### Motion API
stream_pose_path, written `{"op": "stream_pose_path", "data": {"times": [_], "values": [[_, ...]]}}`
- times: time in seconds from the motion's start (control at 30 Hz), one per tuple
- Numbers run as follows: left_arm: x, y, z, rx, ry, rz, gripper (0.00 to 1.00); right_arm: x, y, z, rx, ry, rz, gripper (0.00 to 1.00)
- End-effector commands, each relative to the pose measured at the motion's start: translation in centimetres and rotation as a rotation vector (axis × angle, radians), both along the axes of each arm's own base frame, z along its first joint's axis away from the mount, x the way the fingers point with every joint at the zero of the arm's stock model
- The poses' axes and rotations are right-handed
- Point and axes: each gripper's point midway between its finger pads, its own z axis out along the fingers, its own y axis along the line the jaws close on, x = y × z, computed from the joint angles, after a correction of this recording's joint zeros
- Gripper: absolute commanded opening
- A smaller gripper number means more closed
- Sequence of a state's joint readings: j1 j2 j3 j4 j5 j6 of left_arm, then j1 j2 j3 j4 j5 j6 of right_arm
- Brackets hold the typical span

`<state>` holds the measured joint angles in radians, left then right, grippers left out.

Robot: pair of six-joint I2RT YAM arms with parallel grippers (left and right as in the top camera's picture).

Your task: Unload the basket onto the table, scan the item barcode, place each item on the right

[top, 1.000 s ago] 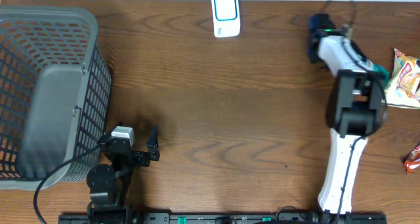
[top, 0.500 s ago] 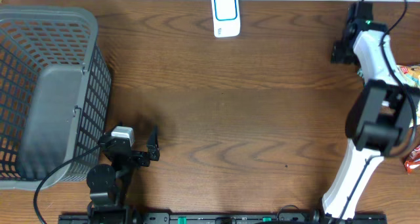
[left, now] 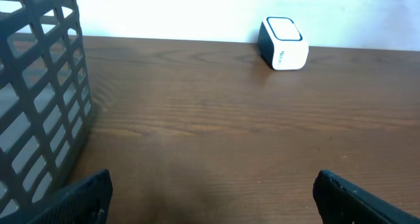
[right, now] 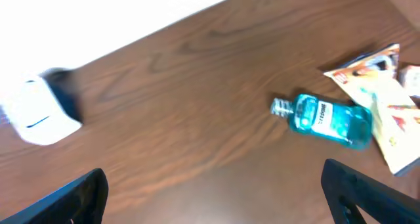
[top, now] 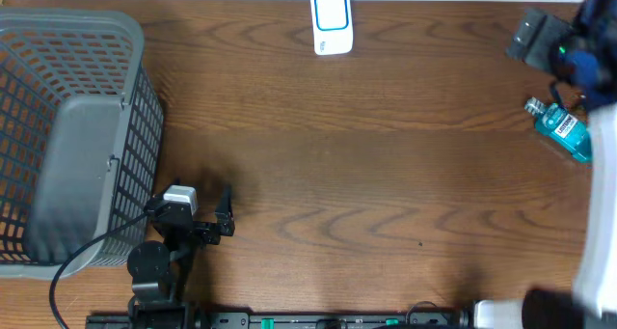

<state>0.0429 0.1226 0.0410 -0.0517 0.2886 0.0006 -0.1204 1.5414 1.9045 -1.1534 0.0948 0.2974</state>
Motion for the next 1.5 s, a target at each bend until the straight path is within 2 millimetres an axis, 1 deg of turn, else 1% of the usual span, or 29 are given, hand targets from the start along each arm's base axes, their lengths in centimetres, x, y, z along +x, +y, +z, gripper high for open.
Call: {"op": "stream_pose_path", "data": {"times": [0.0,0.13,0.3,0.43,0.6,0.7,0.8,0.9,1.0,1.13,1.23,1.33,1.43,1.47], "values": [[-0.2,-0.1,-1.6,0.003,0.038,-0.008,0.98,-5.2,1.2,4.4,0.019,-0.095,0.007,0.99],[-0.2,-0.1,-1.6,0.003,0.038,-0.008,0.98,-11.2,1.9,6.1,0.017,-0.112,0.007,0.99],[-0.2,-0.1,-1.6,0.003,0.038,-0.008,0.98,-16.8,2.5,7.8,0.01,-0.171,0.008,0.99],[-0.2,-0.1,-1.6,0.003,0.038,-0.008,0.98,-20.5,2.9,8.7,0.003,-0.224,0.009,0.99],[-0.2,-0.1,-1.6,0.003,0.038,-0.008,0.98,-24.6,3.4,9.0,-0.004,-0.271,0.008,0.99],[-0.2,-0.1,-1.6,0.003,0.038,-0.008,0.98,-26.3,3.5,9.1,-0.01,-0.295,0.008,0.99],[-0.2,-0.1,-1.6,0.003,0.038,-0.008,0.98,-28.6,3.8,8.1,-0.033,-0.266,0.025,0.99],[-0.2,-0.1,-1.6,0.003,0.038,-0.008,0.98,-30.1,4.3,7.4,-0.082,-0.247,0.093,0.99],[-0.2,-0.1,-1.6,0.003,0.038,-0.008,0.98,-31.4,5.0,7.6,-0.158,-0.271,0.182,0.99],[-0.2,-0.1,-1.6,0.003,0.038,-0.008,0.98,-33.2,5.3,7.8,-0.198,-0.323,0.202,0.99],[-0.2,-0.1,-1.6,0.003,0.038,-0.008,0.98,-34.4,5.8,7.8,-0.235,-0.351,0.248,0.99],[-0.2,-0.1,-1.6,0.003,0.038,-0.008,0.98,-35.2,6.5,7.8,-0.264,-0.373,0.302,0.99],[-0.2,-0.1,-1.6,0.003,0.038,-0.008,0.98,-36.0,6.7,7.5,-0.267,-0.384,0.309,0.99],[-0.2,-0.1,-1.6,0.003,0.038,-0.008,0.98,-36.4,7.2,7.3,-0.273,-0.393,0.337,0.99]]}}
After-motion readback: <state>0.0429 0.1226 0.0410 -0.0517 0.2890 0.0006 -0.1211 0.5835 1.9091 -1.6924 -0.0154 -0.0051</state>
